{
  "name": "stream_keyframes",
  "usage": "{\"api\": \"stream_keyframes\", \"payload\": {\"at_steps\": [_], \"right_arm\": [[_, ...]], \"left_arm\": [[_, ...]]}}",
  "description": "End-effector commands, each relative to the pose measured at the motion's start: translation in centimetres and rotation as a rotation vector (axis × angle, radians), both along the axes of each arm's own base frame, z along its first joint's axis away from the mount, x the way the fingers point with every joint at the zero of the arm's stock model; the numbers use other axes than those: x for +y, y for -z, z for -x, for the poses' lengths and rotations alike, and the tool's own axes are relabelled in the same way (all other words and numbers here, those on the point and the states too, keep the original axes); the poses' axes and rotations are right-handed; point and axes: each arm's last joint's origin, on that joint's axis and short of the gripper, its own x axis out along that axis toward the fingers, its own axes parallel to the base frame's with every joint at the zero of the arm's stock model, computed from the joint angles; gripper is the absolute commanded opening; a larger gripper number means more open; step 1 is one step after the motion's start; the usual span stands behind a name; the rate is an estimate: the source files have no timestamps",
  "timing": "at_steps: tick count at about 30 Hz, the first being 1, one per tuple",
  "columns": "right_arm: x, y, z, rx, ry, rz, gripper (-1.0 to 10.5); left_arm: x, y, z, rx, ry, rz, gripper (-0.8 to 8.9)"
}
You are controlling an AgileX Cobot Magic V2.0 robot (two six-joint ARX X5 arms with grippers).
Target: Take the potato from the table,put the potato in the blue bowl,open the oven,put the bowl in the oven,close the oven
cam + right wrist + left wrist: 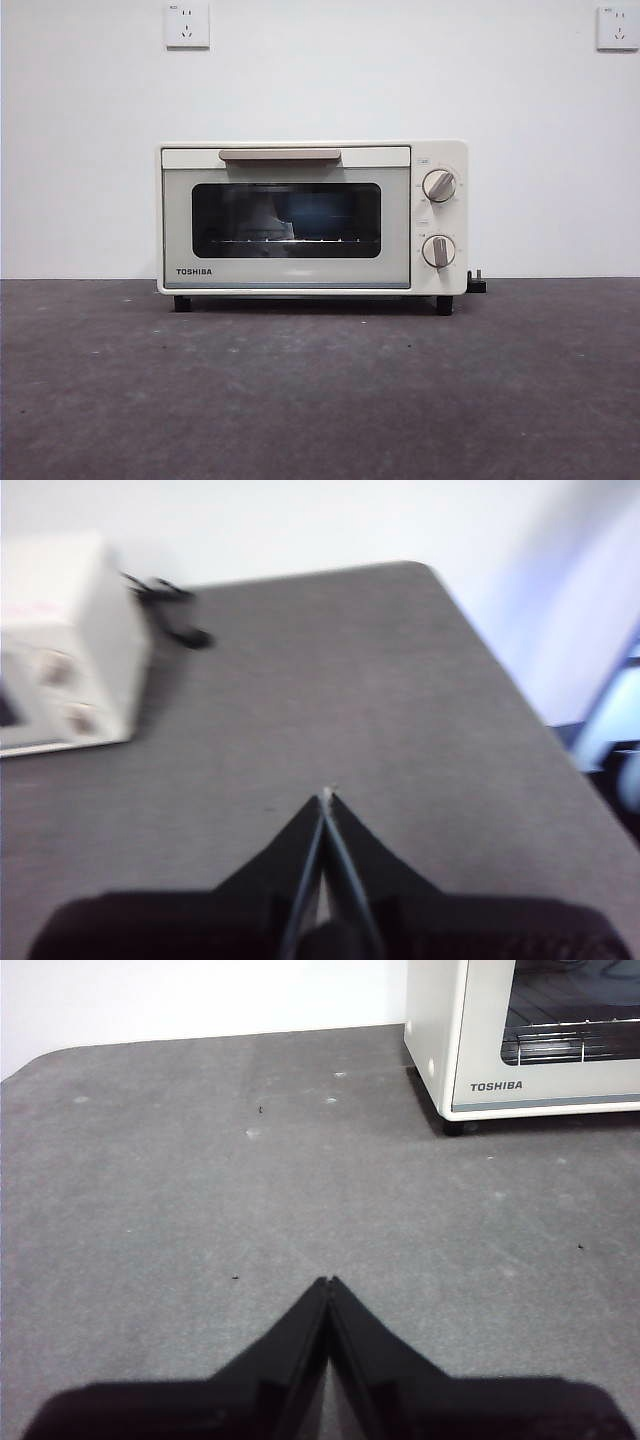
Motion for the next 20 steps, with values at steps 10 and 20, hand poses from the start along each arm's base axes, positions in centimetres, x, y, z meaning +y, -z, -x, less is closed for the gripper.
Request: {"api": "stream_keyframes", "payload": {"at_steps": [10,20], "right_arm": [[3.0,12.2,-9.2,-0.379,-0.389,0.038,0.0],[1.9,20.9,-9.5,-0.336,-0.298,0.065,0.0]], "left_arm": [[0.0,0.3,-0.1,0.009,0.003,-0.01,-0.04],[0.0,0.3,-0.1,0.009,0.003,-0.01,-0.04]]}}
